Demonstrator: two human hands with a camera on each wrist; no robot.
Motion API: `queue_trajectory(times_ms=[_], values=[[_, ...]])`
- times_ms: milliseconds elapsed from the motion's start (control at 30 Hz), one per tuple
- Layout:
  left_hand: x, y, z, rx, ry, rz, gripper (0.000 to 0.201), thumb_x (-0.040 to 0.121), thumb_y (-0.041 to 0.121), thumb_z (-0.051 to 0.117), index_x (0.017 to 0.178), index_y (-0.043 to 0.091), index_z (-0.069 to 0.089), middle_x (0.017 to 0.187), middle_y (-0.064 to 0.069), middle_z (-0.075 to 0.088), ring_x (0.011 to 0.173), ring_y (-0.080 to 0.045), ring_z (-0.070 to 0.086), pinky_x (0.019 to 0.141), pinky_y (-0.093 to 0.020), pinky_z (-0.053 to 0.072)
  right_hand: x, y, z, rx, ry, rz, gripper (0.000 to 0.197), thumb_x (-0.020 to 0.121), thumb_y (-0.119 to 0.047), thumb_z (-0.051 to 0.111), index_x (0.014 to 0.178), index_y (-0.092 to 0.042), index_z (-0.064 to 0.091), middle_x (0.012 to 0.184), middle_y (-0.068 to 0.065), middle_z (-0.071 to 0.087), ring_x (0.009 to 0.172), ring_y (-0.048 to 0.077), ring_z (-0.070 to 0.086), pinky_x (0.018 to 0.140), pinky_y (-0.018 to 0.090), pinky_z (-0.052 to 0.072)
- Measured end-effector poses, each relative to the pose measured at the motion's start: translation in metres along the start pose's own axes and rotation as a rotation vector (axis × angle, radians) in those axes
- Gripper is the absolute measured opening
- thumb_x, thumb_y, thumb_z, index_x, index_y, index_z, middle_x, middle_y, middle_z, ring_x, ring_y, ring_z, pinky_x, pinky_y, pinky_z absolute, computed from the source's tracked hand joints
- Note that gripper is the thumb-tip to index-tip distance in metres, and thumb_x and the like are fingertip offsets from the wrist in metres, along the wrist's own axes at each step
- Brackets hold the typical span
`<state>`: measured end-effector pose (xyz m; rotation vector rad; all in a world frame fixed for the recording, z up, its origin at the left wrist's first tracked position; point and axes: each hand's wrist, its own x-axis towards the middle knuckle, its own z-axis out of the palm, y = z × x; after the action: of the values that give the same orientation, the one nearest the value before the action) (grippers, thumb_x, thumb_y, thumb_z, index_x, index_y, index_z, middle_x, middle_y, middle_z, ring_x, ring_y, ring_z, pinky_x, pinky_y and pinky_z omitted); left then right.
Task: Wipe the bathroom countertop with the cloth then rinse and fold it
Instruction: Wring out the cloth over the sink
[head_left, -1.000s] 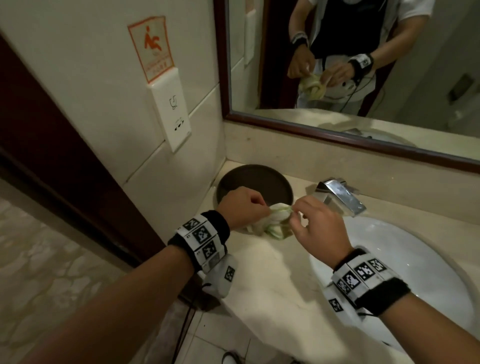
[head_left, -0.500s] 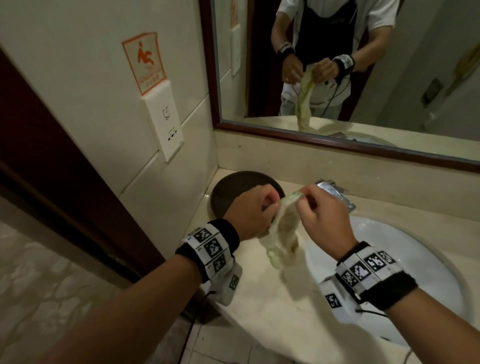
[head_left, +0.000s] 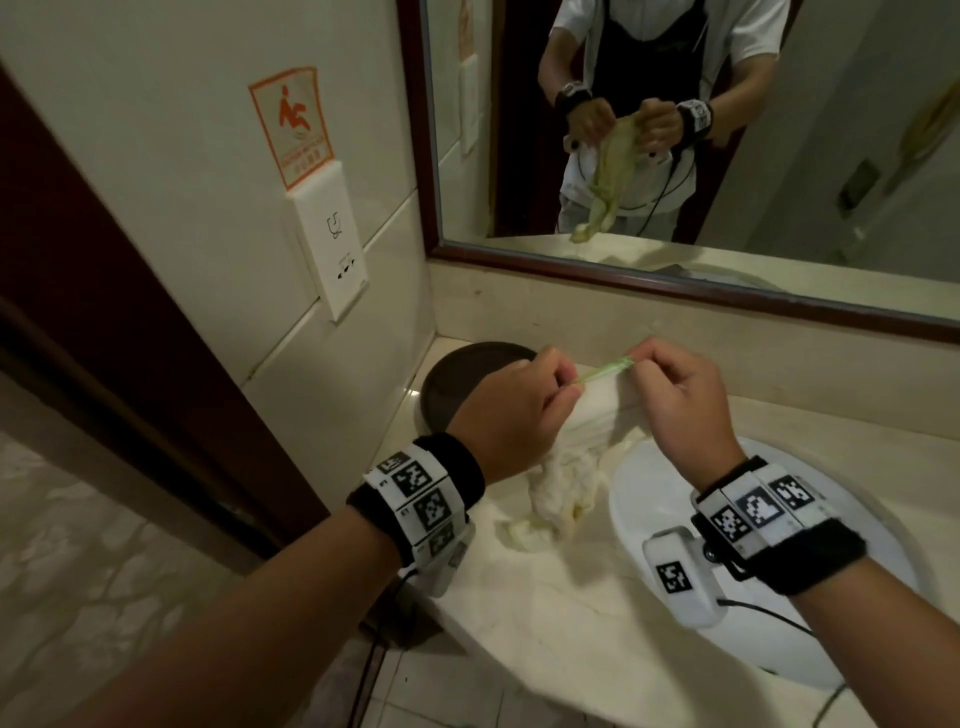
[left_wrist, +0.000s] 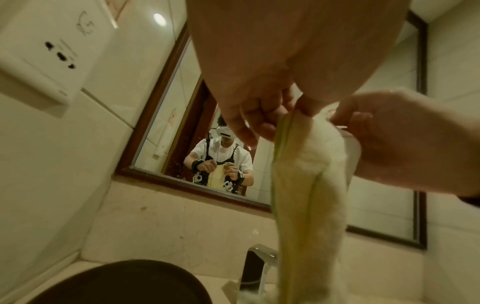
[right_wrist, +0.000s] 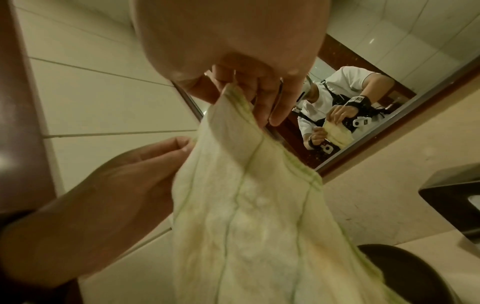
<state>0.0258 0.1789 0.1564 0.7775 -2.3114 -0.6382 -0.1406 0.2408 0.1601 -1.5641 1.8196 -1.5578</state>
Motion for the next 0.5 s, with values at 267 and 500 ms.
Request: queue_trajectory(times_ms=[267,500], values=[[-0.005,-0.014,0.002,-0.070,-0.435,-0.191,0.029,0.073,0.041,0.080,0.073,0.021,0.060,0.081,0.004,0.058,0.073,-0.013,0.054,0.068,-0.030,0.047,0.002,-0.003,-0.002,0.087,-0.024,0.054,0.020,0.080,-0.015,0.045,0.065,-0.009,0.058,0.064,0.006,0.051,0.060,0.005,0.042,0.054,0.016,0.032],[-0.008,-0.030,-0.001,-0.128,-0.493,-0.289,0.014,0.080,0.035,0.074,0.084,0.026,0.064,0.080,0.010,0.065,0.072,-0.005,0.061,0.068,-0.026,0.050,0.006,0.013,-0.007,0.087,-0.001,0.178,0.030,0.092,-0.008,0.047,0.063,-0.016,0.049,0.064,0.001,0.042,0.058,0.003,0.037,0.055,0.022,0.030]])
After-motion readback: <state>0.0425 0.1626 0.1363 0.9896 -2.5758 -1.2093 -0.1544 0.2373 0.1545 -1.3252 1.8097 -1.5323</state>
